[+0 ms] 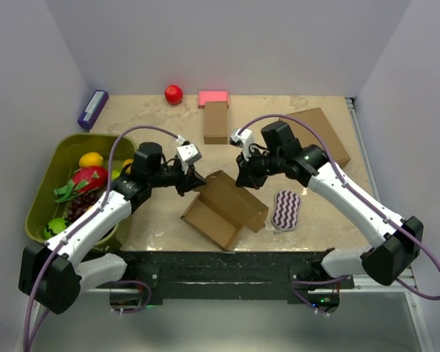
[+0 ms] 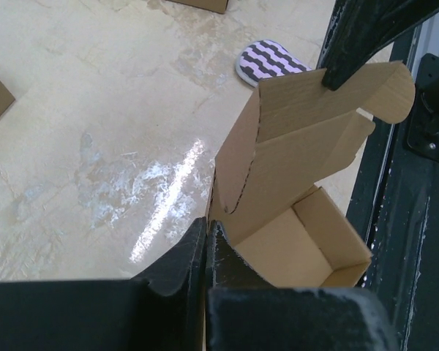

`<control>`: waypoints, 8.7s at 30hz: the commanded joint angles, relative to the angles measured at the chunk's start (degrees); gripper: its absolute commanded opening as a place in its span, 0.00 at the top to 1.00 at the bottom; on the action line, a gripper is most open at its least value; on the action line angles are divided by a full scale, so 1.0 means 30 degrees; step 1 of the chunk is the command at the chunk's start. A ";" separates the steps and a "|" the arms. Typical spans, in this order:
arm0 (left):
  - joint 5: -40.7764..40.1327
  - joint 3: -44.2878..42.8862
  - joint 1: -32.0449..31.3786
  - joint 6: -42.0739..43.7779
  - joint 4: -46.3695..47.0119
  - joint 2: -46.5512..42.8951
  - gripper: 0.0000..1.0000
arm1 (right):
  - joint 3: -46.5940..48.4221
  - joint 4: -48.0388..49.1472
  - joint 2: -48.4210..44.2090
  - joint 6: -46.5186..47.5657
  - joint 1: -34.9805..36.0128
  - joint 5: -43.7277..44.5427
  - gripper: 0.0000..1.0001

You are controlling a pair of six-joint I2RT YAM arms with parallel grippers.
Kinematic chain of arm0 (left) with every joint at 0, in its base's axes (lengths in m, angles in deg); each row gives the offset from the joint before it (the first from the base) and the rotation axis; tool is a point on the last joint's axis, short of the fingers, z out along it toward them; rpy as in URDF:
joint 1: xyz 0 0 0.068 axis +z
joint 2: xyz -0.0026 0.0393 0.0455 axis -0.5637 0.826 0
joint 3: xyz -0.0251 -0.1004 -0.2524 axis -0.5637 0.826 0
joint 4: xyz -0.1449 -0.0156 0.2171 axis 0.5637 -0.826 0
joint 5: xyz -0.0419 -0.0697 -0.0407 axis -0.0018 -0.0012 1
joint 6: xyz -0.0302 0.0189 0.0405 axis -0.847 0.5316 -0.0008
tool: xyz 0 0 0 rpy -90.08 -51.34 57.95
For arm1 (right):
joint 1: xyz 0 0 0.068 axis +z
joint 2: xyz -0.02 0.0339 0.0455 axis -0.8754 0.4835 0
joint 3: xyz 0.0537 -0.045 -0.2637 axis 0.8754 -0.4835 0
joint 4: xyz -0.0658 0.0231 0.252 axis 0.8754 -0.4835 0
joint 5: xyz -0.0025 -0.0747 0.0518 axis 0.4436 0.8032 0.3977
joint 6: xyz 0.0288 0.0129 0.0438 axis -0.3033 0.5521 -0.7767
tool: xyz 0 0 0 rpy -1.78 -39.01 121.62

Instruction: Fold the paper box

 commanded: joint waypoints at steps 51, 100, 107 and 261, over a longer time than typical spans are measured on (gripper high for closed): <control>-1.1865 0.5341 -0.1164 -0.7098 1.1900 -0.0141 1.00 | -0.8083 0.3680 -0.6834 -1.3152 -0.1139 1.3720 0.12; -1.2123 0.3262 -0.2482 -0.5517 0.6719 -0.7317 0.14 | -1.0249 0.2682 0.1750 -1.7165 -0.2487 1.6444 0.46; -1.2153 0.3233 -0.2453 -0.5487 0.6661 -0.7201 0.14 | -1.1099 0.4089 0.2452 -1.6903 -0.2575 1.5302 0.74; -1.3912 0.3116 -0.1926 -0.8037 0.5252 -0.0055 0.20 | -0.9137 1.6511 0.0022 -0.3425 -0.3864 0.7100 0.13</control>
